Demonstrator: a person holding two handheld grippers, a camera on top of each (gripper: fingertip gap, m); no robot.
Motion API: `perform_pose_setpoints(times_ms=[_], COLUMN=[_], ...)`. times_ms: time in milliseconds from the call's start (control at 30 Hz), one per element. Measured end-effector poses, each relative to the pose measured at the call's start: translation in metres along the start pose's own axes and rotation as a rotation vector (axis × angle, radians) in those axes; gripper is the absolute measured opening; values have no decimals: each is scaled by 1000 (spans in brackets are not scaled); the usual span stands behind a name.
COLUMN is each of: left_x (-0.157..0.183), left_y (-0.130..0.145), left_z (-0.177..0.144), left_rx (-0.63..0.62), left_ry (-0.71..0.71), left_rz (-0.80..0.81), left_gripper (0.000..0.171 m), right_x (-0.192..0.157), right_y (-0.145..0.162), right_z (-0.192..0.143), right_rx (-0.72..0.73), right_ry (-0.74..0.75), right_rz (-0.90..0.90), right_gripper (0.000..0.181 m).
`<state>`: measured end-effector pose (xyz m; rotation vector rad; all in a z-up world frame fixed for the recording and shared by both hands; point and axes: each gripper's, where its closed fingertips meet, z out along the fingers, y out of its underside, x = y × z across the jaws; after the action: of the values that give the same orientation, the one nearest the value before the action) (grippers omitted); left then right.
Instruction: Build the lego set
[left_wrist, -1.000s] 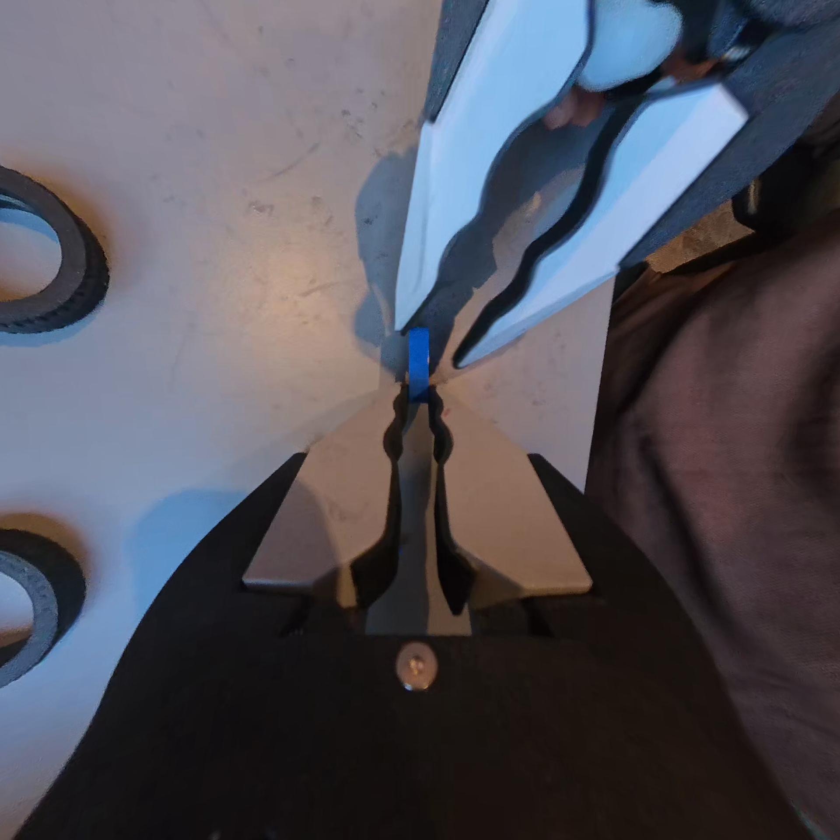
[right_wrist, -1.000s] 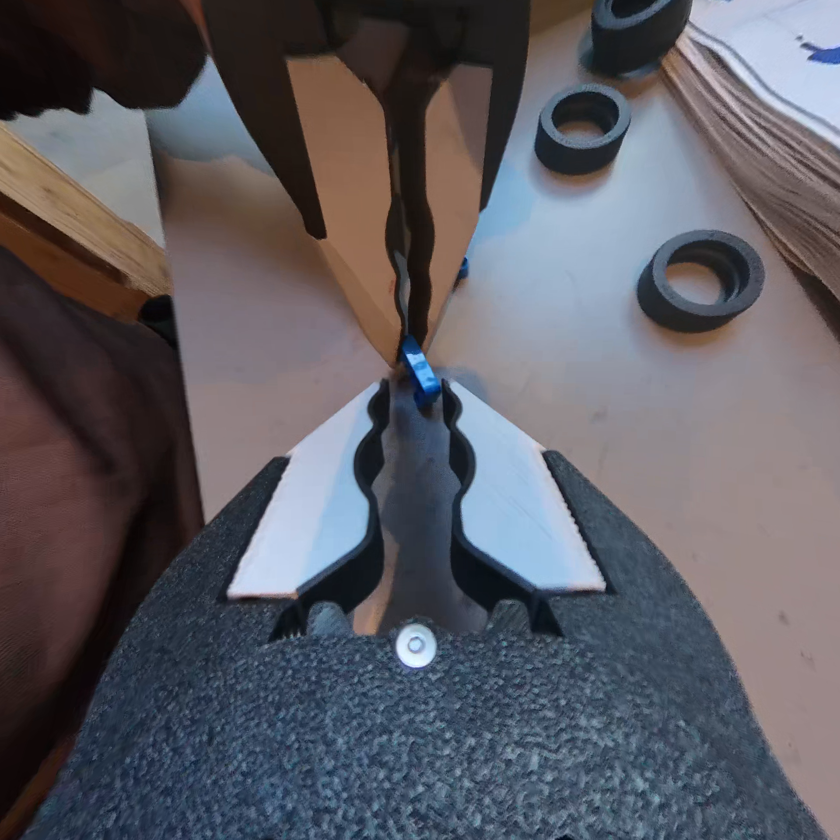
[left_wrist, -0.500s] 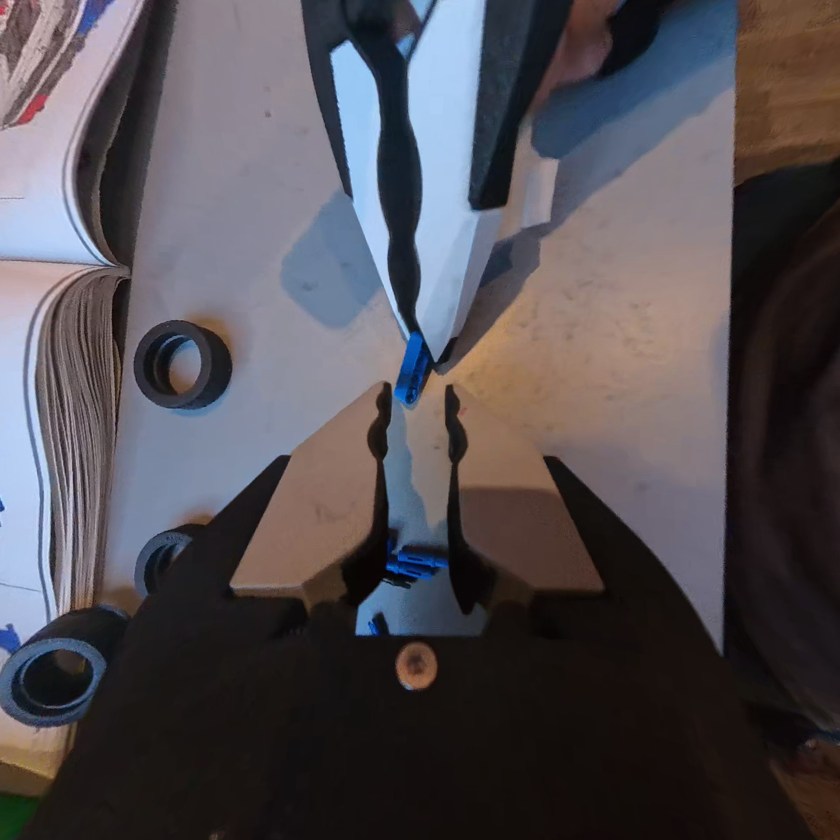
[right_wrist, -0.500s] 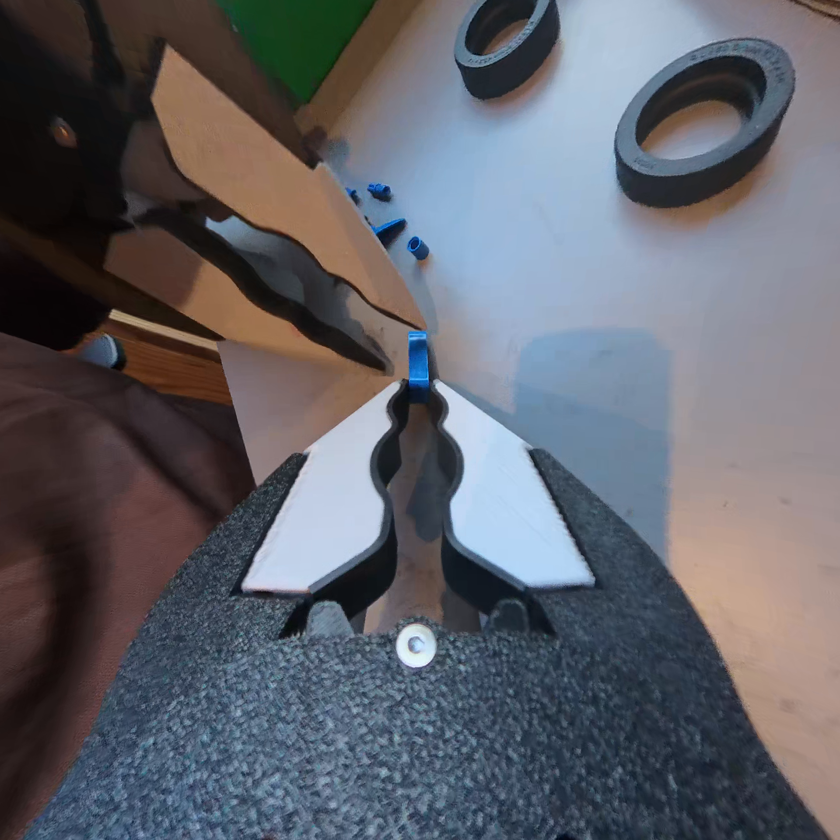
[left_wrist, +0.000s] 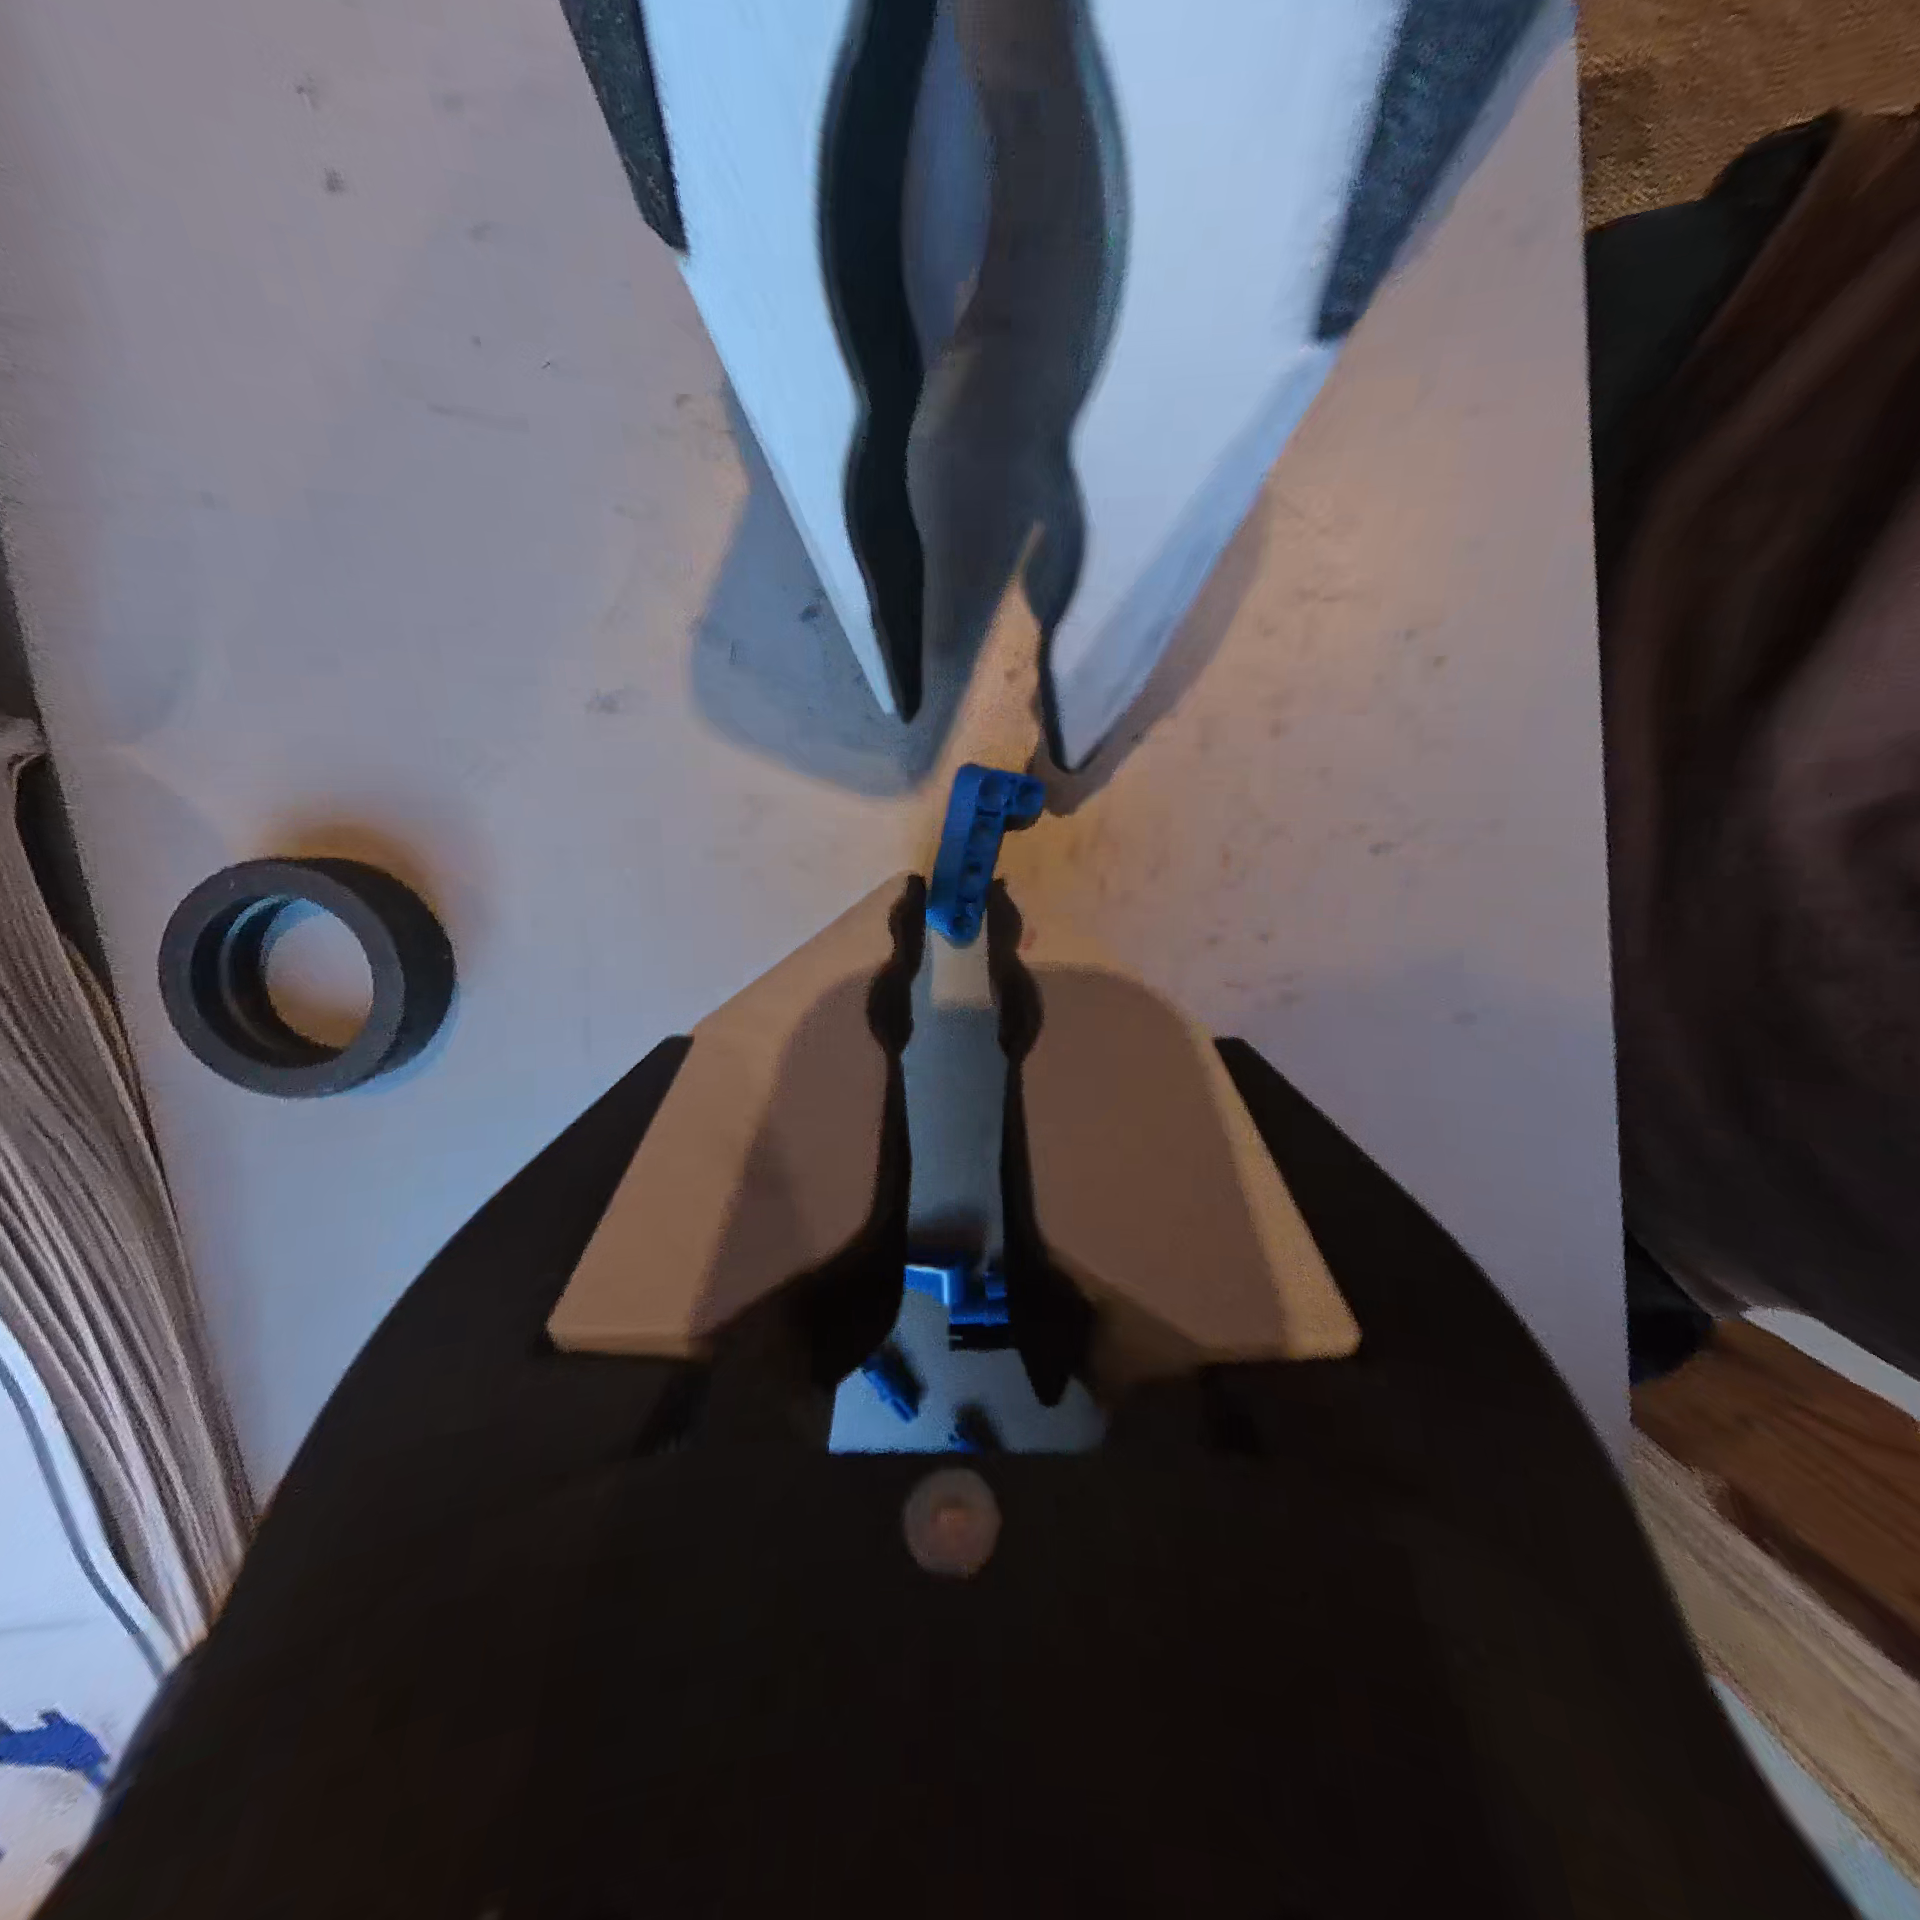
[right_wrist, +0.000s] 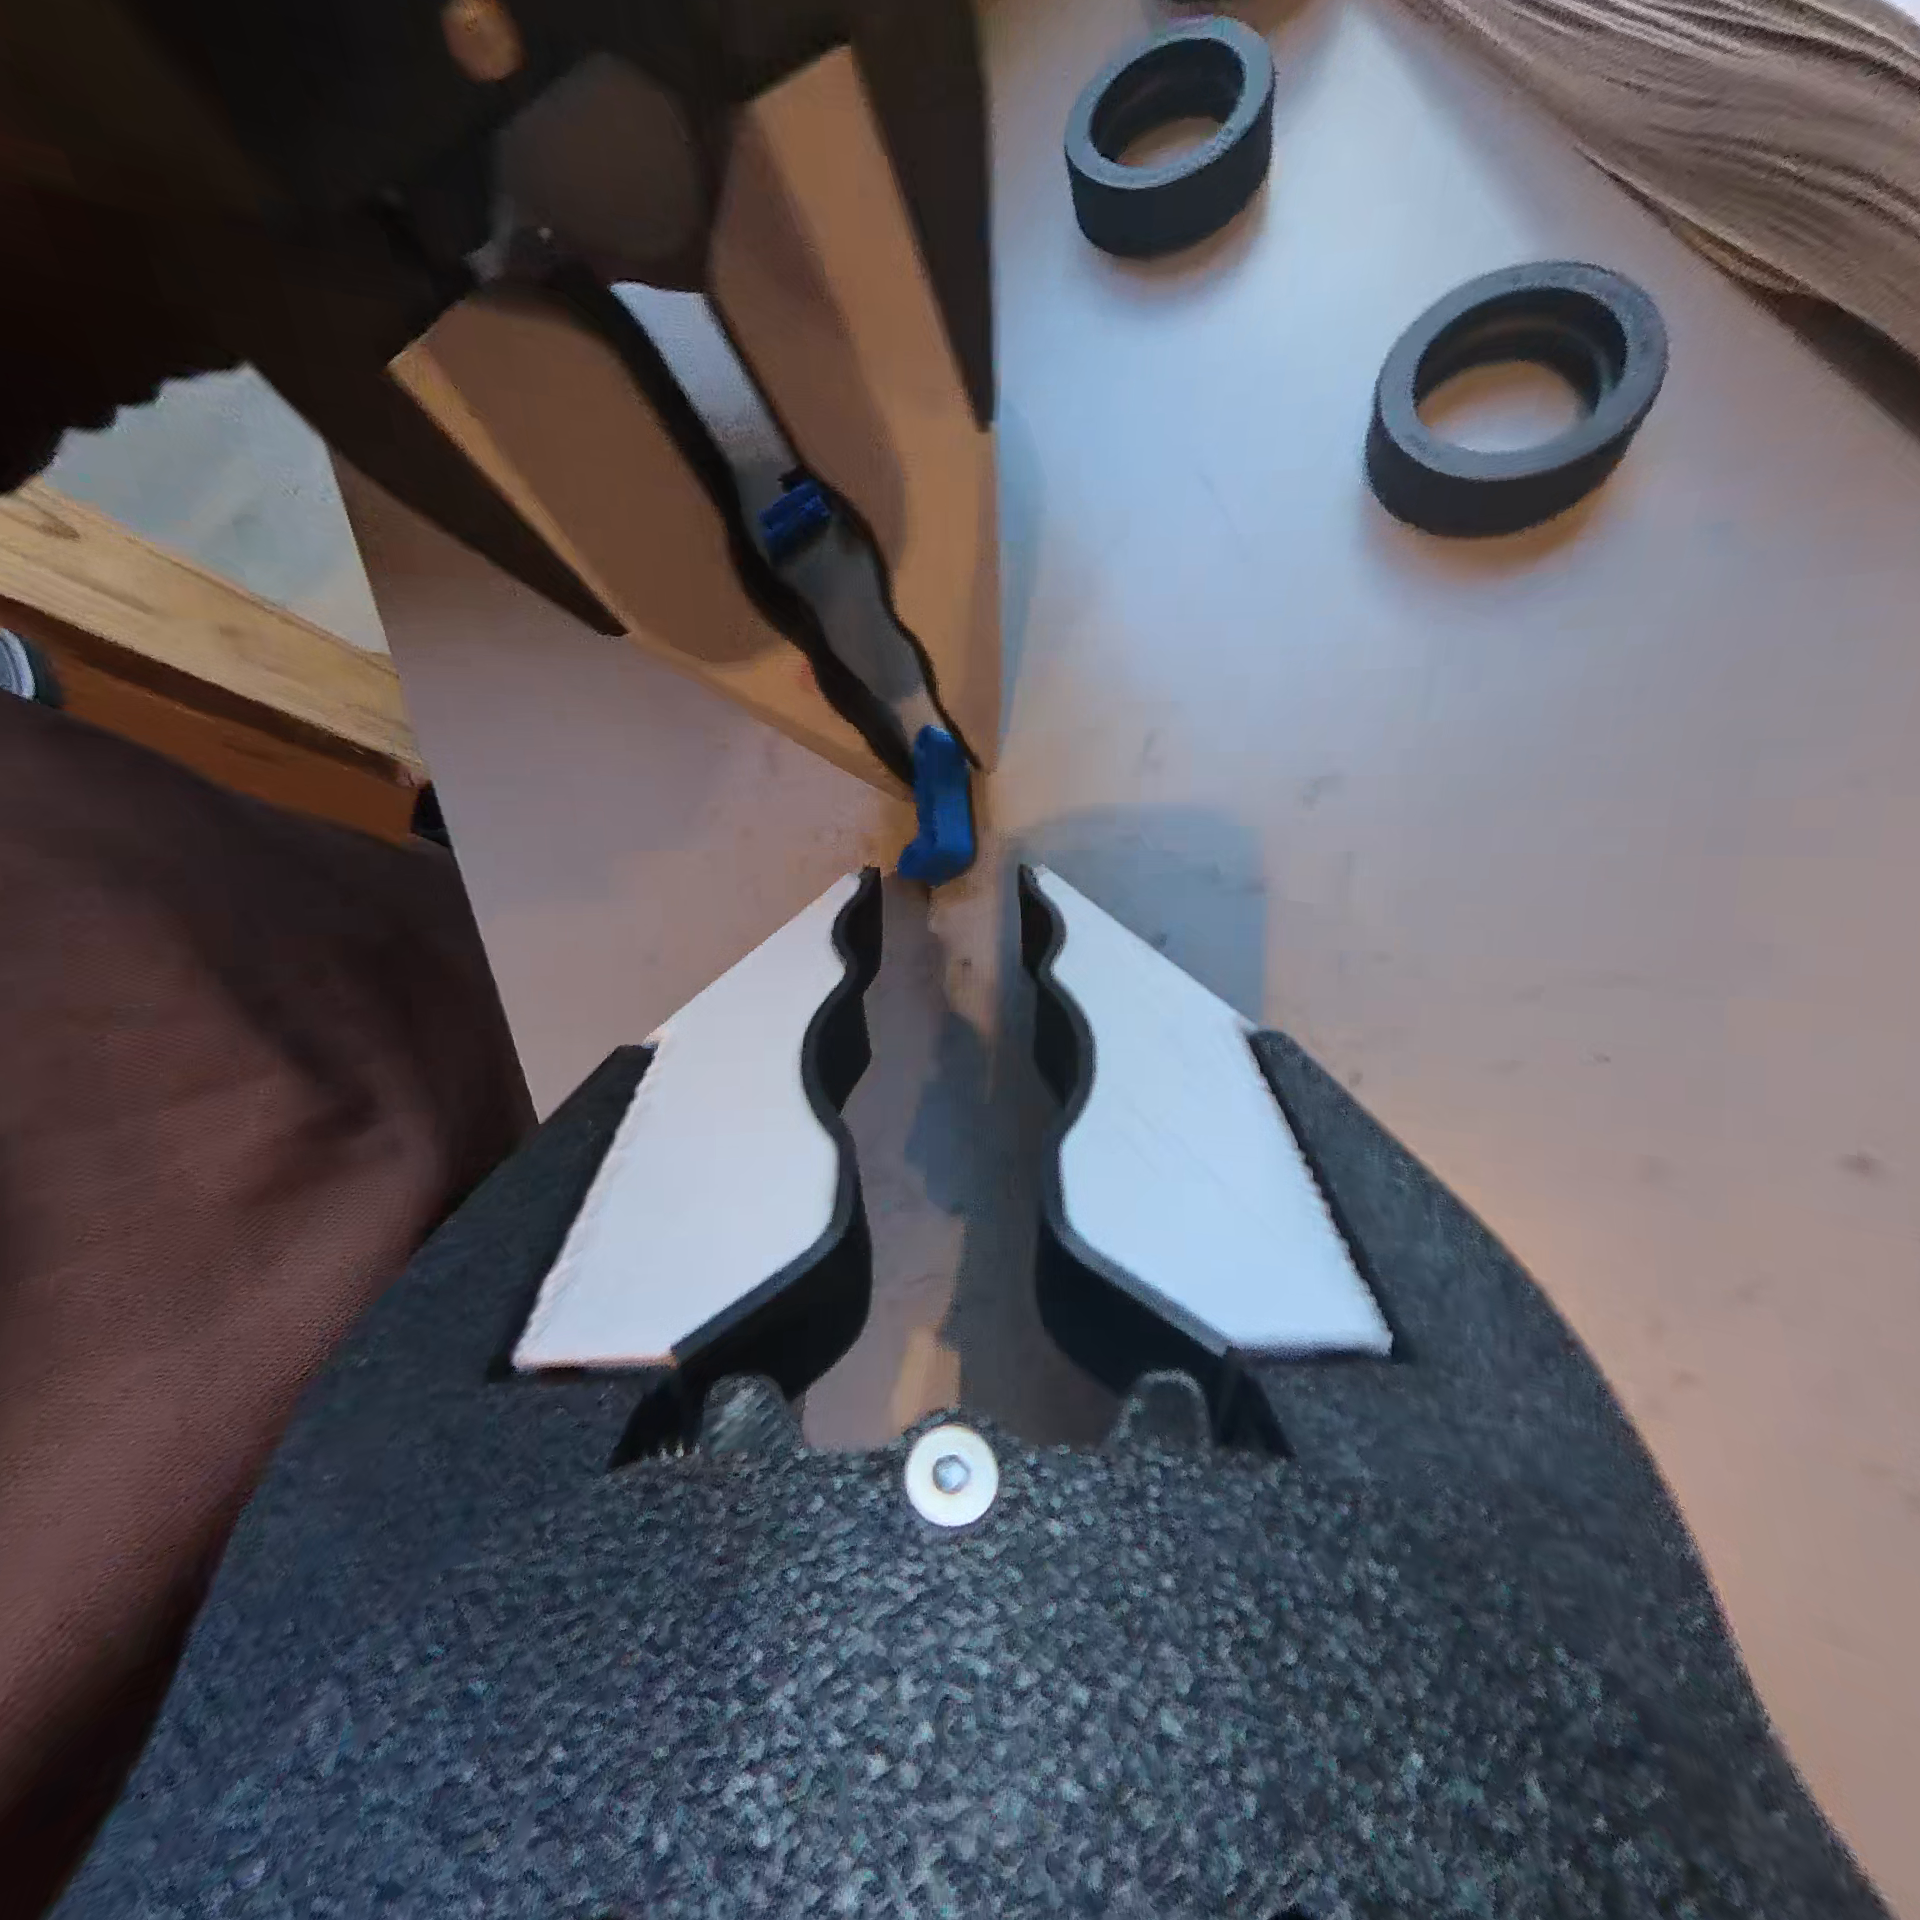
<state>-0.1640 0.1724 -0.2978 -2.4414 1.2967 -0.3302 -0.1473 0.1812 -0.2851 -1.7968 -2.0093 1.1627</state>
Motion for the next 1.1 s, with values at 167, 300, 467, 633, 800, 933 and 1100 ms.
perform_pose_setpoints(times_ms=[167,300,467,633,800,933,1100], left_x=[-12,-12,-2,16,17,16,10], left_y=[-5,1,7,15,39,36,40], left_z=[-3,-15,-44,-73,-84,-98,-97], left_rx=[-11,44,253,598,708,776,774], left_ry=[-19,-103,-311,-520,-638,-703,-666], left_rz=[-33,-94,-280,-425,-474,-389,-417], left_gripper=[20,27,29,37,55,47,46], right_x=[-3,-9,-15,-3,9,18,30], right_y=[2,5,2,-18,-48,-72,-99], right_z=[6,8,1,-6,-8,-7,-3], right_rx=[-9,-20,8,149,280,324,378], right_ry=[11,-14,-26,-6,23,86,125], right_rz=[-68,-74,-104,-119,-175,-279,-347], right_gripper=[27,26,24,30,43,43,43])
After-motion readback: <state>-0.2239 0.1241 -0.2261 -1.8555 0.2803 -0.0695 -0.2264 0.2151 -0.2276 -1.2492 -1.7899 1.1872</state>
